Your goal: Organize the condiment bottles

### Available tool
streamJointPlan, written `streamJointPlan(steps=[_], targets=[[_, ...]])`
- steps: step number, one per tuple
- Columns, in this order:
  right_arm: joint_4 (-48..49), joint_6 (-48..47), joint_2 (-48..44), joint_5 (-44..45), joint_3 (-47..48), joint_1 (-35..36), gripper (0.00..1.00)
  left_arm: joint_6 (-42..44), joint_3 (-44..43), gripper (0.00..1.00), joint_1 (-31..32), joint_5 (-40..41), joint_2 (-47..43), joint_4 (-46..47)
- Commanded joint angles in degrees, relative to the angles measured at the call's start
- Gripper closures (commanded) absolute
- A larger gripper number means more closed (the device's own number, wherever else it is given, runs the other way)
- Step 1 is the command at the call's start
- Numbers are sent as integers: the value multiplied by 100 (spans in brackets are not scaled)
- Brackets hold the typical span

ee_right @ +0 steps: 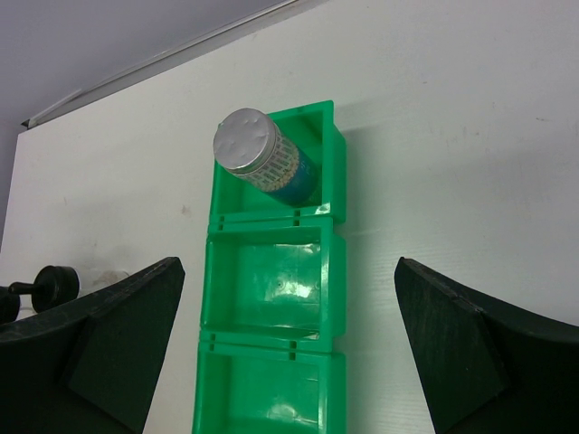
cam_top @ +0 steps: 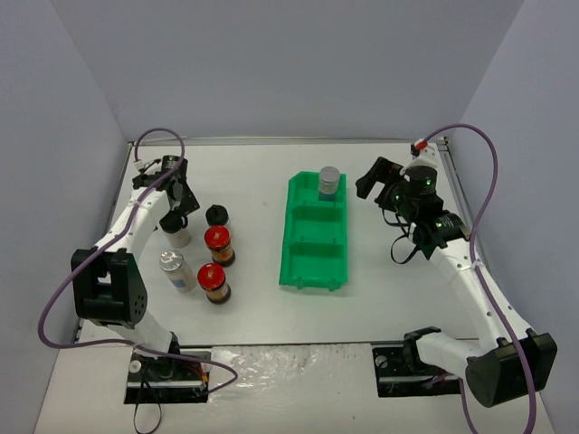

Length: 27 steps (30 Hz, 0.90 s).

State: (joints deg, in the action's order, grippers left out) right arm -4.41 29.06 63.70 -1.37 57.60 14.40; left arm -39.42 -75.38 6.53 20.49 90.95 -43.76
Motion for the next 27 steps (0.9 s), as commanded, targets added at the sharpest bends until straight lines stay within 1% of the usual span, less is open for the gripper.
streamJointPlan(steps=[1,12,15,17,20,23,24,25,26,27], targets=[[385,-32,-25,58,40,51,0,118,-369,7,-250,-151,55,370],[387,-16,-25,83,32,53,0,77,-115,7,-381,-645,435,674],[388,-6,-17,85,19,49,0,16,-60,8,-385,-643,495,631],[382,-5,-1,85,14,54,0,-62,28,9,-390,-604,498,612],[388,-5,2,84,-3,54,0,-108,108,14,-406,-623,468,649],[388,-5,2,86,-3,54,0,-132,120,27,-416,-656,484,607],[381,-5,2,92,4,54,0,-164,120,39,-416,-624,477,555],[386,-5,2,93,5,54,0,-185,140,48,-416,-617,462,551],[388,-5,7,93,10,50,0,-194,170,61,-425,-640,435,576],[388,-5,13,93,14,48,0,-204,196,80,-434,-666,412,596]])
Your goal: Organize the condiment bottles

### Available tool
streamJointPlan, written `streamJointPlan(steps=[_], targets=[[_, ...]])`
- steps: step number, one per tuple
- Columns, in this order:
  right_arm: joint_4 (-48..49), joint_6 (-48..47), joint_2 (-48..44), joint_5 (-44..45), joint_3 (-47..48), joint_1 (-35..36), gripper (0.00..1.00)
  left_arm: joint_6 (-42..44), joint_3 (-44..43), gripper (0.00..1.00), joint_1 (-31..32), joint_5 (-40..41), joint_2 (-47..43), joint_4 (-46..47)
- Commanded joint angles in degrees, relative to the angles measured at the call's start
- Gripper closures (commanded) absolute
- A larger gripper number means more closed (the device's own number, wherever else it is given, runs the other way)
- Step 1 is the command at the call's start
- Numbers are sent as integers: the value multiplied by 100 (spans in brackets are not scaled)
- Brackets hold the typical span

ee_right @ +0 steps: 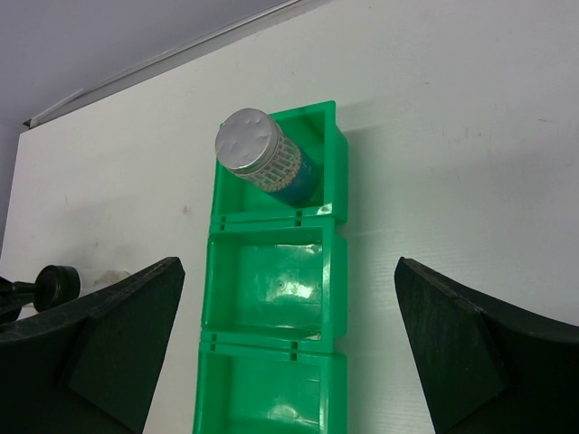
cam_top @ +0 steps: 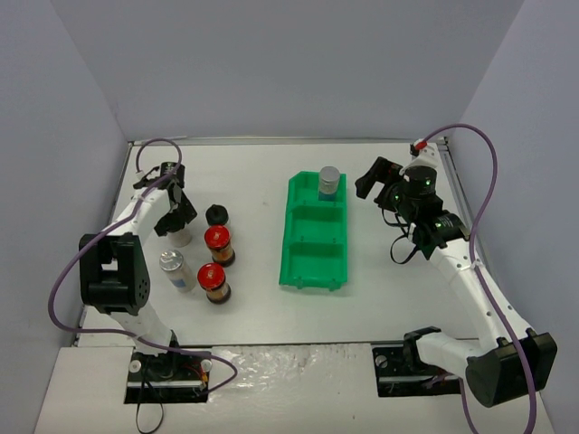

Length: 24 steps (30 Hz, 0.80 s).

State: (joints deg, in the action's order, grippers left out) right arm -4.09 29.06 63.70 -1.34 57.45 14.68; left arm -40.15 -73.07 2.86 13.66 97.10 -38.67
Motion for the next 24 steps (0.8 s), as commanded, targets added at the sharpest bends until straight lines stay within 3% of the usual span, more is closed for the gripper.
streamJointPlan(steps=[1,10,18,24], targets=[[356,-5,18,90,31,28,0,-141,-26,100,-66,0,-212,92],[356,-31,35,91,106,26,0,268,-560,100,-15,50,-666,388],[348,-5,134,47,197,53,0,792,-1854,100,183,356,-663,404],[356,17,130,86,240,88,0,1256,-2889,100,809,359,-305,445]])
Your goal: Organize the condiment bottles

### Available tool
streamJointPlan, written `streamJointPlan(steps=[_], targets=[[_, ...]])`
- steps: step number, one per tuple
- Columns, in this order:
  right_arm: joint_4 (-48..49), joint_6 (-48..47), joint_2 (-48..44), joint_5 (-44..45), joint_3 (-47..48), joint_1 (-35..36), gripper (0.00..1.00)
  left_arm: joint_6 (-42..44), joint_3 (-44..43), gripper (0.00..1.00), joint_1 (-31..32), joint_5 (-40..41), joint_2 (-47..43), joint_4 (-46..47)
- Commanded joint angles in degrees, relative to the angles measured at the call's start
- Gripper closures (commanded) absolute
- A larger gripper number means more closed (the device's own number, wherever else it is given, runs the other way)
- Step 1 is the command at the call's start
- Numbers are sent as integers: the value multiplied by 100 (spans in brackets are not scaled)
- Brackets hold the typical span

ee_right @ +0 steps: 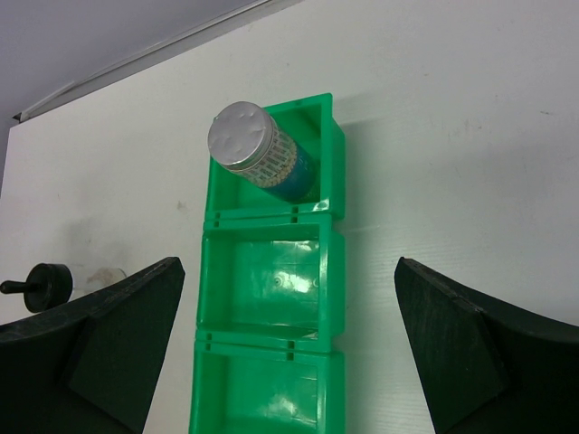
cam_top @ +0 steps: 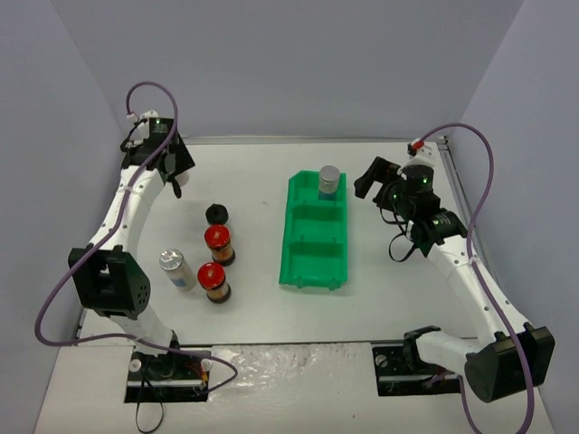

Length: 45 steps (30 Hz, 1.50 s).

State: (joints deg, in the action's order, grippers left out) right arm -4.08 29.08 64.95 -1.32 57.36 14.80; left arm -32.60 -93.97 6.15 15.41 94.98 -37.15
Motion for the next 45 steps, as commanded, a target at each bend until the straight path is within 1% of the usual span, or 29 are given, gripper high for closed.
streamJointPlan(steps=[1,3,11,12,17,24,29,38,45], targets=[[355,19,9,89,249,85,0,664,-1020,100,697,208,-2,324],[355,27,9,97,258,102,0,899,-1206,100,921,195,136,349],[355,45,-52,106,248,155,0,1558,-2036,100,2168,-110,631,391],[354,45,-55,113,239,155,0,1609,-2047,100,2182,-136,695,360],[300,85,-291,586,169,155,0,1698,-2451,100,2825,-270,1100,100],[-59,249,-646,1751,165,148,0,1729,-2635,100,3515,-323,1393,21],[-238,354,-714,2165,186,137,0,1693,-2640,100,3861,-303,1528,-38],[-305,397,-827,2269,161,137,0,1635,-2522,100,4258,-513,1790,-11],[-387,412,-864,2387,152,134,0,1602,-2525,100,4454,-682,2086,22]])
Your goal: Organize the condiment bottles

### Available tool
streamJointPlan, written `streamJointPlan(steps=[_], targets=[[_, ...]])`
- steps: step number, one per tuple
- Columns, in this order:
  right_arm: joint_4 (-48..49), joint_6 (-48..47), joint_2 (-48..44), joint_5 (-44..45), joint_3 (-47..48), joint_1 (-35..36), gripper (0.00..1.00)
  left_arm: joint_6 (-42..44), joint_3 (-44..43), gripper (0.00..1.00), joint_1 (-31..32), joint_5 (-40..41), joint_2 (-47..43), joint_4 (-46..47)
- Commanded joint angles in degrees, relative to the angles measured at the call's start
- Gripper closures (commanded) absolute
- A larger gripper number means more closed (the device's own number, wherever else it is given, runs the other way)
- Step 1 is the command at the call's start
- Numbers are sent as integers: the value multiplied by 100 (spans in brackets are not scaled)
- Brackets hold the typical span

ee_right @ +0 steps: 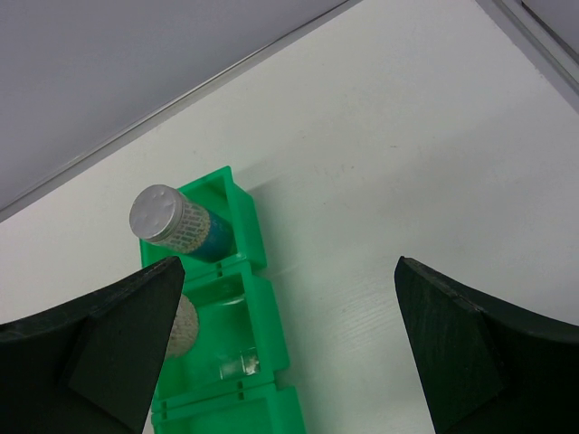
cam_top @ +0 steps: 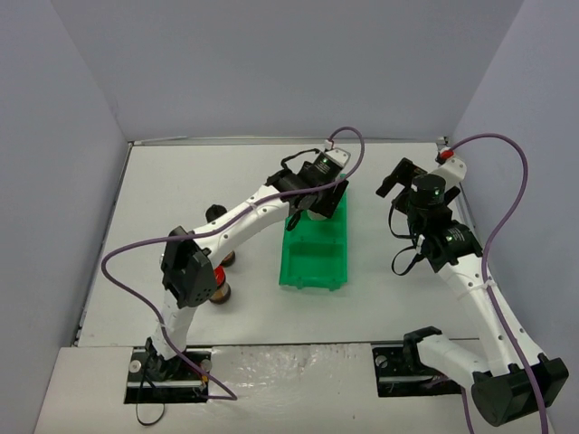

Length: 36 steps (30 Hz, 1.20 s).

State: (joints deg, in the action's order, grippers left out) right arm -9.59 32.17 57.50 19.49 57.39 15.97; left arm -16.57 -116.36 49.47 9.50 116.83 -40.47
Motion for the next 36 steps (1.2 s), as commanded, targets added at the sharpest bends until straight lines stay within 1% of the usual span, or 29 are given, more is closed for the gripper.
streamJointPlan(steps=[1,11,18,30,33,35,36], targets=[[161,112,-124,322,150,13,0,3,-290,100,149,-115,-67,361],[148,114,-134,345,124,18,0,15,-373,100,392,-283,400,335],[150,97,-101,319,133,12,0,37,-318,100,430,-377,520,415],[142,53,-65,271,152,12,0,131,-481,100,430,-506,780,364],[150,53,-63,258,150,12,0,180,-449,97,432,-562,823,400],[150,52,-46,257,150,12,0,181,-439,88,432,-555,832,418],[143,46,-46,250,150,12,0,202,-419,78,432,-554,832,431]])
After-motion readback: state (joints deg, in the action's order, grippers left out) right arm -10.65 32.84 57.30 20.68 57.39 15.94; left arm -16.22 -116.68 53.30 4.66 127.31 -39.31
